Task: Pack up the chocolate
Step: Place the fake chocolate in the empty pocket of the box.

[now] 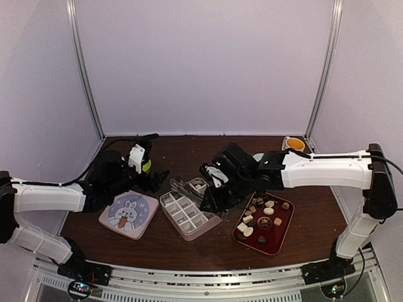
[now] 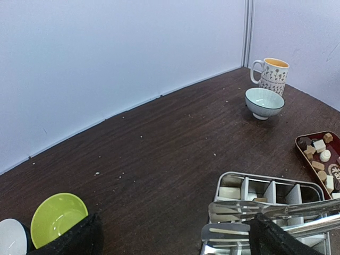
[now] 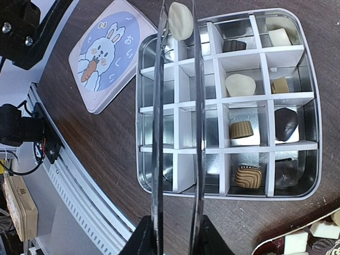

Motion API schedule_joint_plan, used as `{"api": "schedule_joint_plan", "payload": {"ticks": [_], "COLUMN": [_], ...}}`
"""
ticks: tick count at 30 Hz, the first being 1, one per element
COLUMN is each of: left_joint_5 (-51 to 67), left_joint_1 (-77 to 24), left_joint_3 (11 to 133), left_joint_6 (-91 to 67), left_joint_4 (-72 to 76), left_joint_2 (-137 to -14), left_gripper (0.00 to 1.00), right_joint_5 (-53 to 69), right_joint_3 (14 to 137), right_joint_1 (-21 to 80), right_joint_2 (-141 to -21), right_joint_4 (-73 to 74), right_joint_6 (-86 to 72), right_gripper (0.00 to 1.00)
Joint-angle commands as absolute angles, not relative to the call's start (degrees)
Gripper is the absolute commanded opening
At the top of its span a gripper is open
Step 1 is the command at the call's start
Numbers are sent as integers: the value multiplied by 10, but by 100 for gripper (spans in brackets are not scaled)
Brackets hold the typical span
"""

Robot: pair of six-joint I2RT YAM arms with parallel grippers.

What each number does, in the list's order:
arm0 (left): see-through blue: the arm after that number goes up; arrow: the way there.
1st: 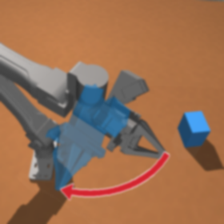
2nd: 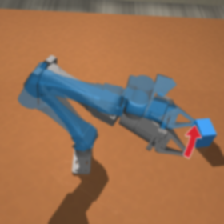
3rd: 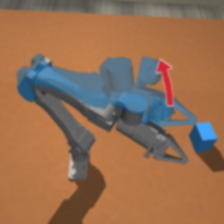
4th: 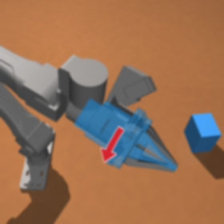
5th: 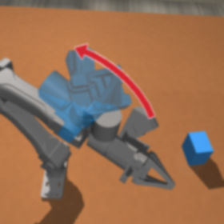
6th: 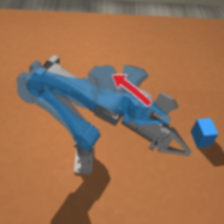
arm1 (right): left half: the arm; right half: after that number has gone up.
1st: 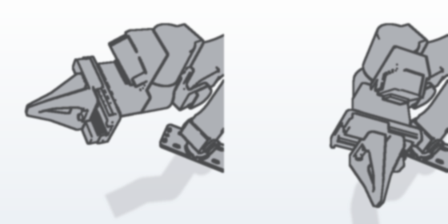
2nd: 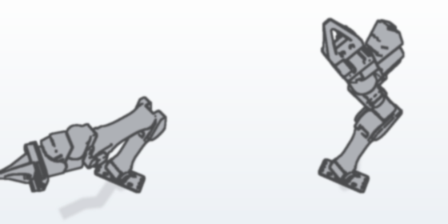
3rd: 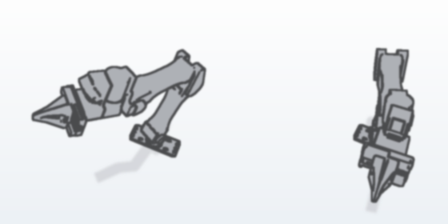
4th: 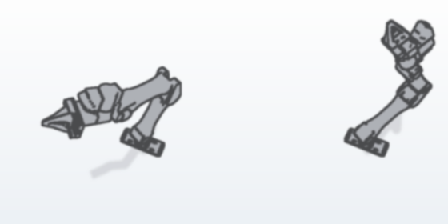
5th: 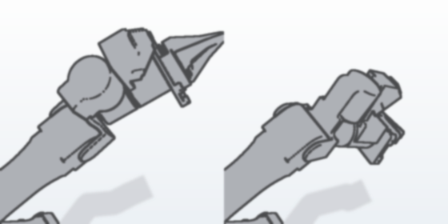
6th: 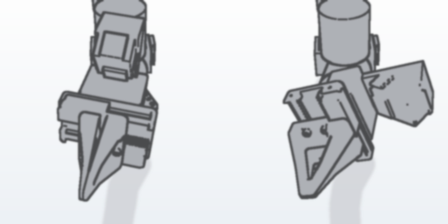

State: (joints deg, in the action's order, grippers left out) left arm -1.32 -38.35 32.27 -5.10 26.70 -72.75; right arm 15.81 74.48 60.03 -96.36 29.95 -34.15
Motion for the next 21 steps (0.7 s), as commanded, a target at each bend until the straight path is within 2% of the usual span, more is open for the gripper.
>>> {"api": "schedule_joint_plan", "payload": {"ticks": [1,21], "left_joint_5": [-14,-14], "left_joint_1": [-386,-386], "left_joint_3": [334,334], "left_joint_6": [-46,-45], "left_joint_4": [281,280], "left_joint_2": [-726,-727], "left_gripper": [98,98], "right_joint_5": [138,118], "right_joint_3": [766,771], "right_joint_1": [603,603], "right_joint_2": [-967,-940], "right_joint_4": [307,343], "right_joint_6": [-327,-322], "right_gripper": [26,29]}}
